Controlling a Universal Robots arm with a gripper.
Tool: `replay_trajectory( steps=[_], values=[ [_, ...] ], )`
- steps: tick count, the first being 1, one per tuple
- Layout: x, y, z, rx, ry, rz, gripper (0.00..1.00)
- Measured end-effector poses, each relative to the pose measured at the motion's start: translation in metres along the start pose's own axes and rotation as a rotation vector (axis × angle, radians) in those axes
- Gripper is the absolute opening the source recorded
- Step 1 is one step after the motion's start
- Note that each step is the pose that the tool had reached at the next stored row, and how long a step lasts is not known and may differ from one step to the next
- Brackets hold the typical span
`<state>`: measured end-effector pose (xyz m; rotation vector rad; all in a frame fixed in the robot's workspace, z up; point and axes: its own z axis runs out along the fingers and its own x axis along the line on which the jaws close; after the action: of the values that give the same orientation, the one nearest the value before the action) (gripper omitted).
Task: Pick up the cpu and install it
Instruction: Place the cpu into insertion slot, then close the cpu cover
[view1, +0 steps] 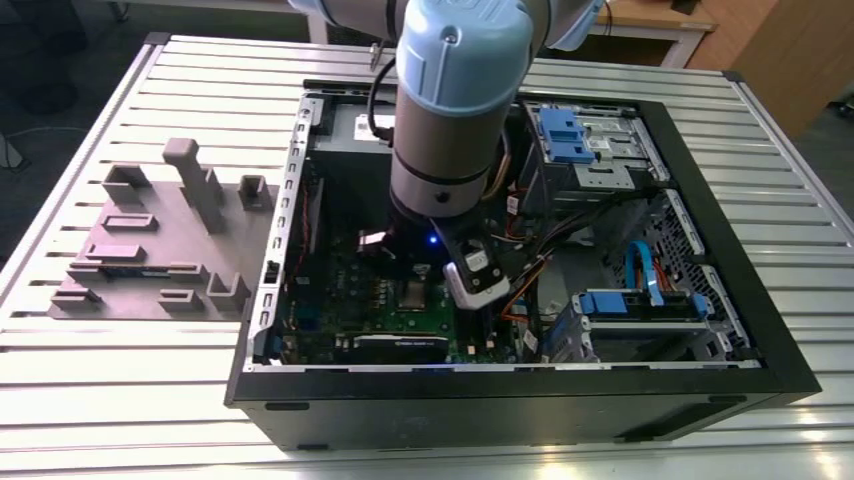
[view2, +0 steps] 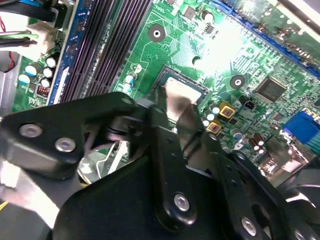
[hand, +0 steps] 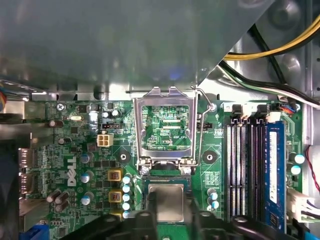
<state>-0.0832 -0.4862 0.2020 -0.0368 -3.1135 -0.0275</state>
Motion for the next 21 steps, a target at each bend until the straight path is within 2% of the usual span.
replay_trajectory(
  steps=[1, 2, 5, 6, 7, 14, 21],
  values=[
    [0.0000, 0.0000, -0.0013, 0.0001, 0.0000, 0.000, 0.33],
    [0.0001, 0.0000, -0.0026, 0.0001, 0.0001, 0.000, 0.33],
    [0.0002, 0.0001, -0.0070, 0.0000, 0.0005, 0.000, 0.15],
    [0.0002, 0.0001, -0.0084, 0.0001, 0.0007, 0.000, 0.15],
    [0.0003, 0.0002, -0.0096, 0.0000, 0.0010, 0.000, 0.11],
    [0.0003, 0.0002, -0.0133, 0.0001, 0.0020, 0.000, 0.11],
    [0.0004, 0.0002, -0.0136, 0.0001, 0.0020, 0.000, 0.11]
  ],
)
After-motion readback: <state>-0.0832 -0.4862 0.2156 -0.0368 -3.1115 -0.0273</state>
